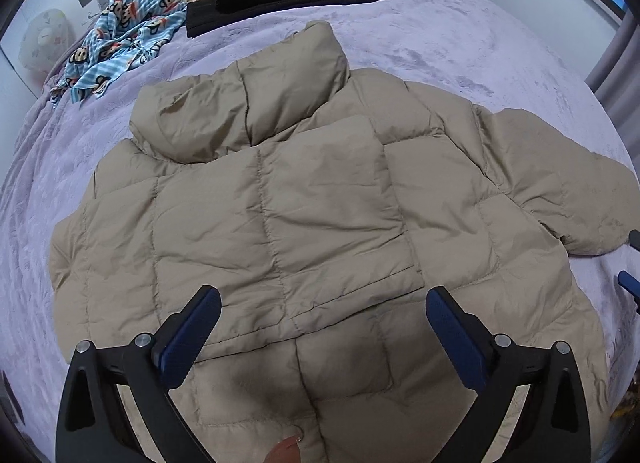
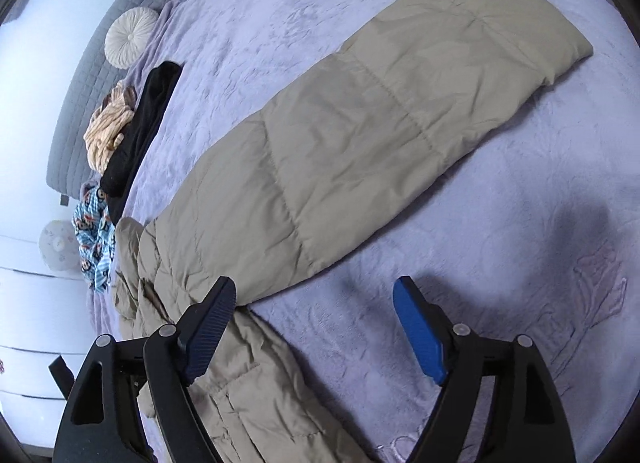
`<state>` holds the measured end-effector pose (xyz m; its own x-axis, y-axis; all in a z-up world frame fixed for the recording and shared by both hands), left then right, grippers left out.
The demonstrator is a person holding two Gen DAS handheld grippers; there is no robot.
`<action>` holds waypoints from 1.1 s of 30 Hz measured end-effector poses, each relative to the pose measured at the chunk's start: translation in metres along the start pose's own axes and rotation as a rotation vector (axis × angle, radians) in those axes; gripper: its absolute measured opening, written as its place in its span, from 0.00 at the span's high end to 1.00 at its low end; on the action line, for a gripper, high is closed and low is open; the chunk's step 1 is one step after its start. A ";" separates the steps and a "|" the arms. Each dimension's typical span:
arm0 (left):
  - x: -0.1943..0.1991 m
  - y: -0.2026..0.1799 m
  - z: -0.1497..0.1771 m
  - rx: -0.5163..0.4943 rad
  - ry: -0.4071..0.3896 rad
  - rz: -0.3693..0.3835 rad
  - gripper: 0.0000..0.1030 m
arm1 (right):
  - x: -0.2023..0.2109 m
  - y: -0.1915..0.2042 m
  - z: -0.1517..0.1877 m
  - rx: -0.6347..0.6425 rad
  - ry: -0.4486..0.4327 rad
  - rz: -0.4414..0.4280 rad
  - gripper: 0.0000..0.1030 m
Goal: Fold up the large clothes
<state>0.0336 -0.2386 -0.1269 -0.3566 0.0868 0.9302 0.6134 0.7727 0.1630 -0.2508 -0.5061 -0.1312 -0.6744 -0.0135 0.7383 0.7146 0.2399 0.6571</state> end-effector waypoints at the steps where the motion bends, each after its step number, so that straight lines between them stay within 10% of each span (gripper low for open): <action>1: 0.000 -0.003 -0.001 0.002 0.003 0.001 0.00 | 0.003 -0.006 -0.005 -0.017 -0.015 -0.007 0.07; 25: -0.004 -0.030 -0.013 0.018 0.056 -0.035 0.00 | -0.007 -0.083 -0.099 -0.534 -0.199 -0.479 0.02; 26: -0.003 -0.028 -0.013 0.026 0.055 -0.042 0.00 | -0.008 -0.085 -0.100 -0.569 -0.204 -0.499 0.05; 30: -0.001 -0.016 -0.011 0.044 0.052 -0.082 0.00 | -0.020 -0.089 -0.103 -0.657 -0.171 -0.548 0.88; 33: 0.000 -0.006 -0.009 0.047 0.048 -0.121 0.00 | -0.015 -0.071 -0.107 -0.595 -0.186 -0.546 0.91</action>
<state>0.0359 -0.2489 -0.1246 -0.3916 -0.0383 0.9193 0.5339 0.8043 0.2609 -0.2715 -0.6268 -0.1731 -0.9374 0.1940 0.2892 0.2214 -0.3089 0.9250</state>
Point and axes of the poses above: each gripper's, at about its wrist camera, not at the fingertips, and x roughly against the way its jaws point, y to its left, z to its underside, the point moved 4 cm from there along -x, roughly the way its jaws point, and after that the axes turned 9 degrees about -z, right-handed, at the moved point
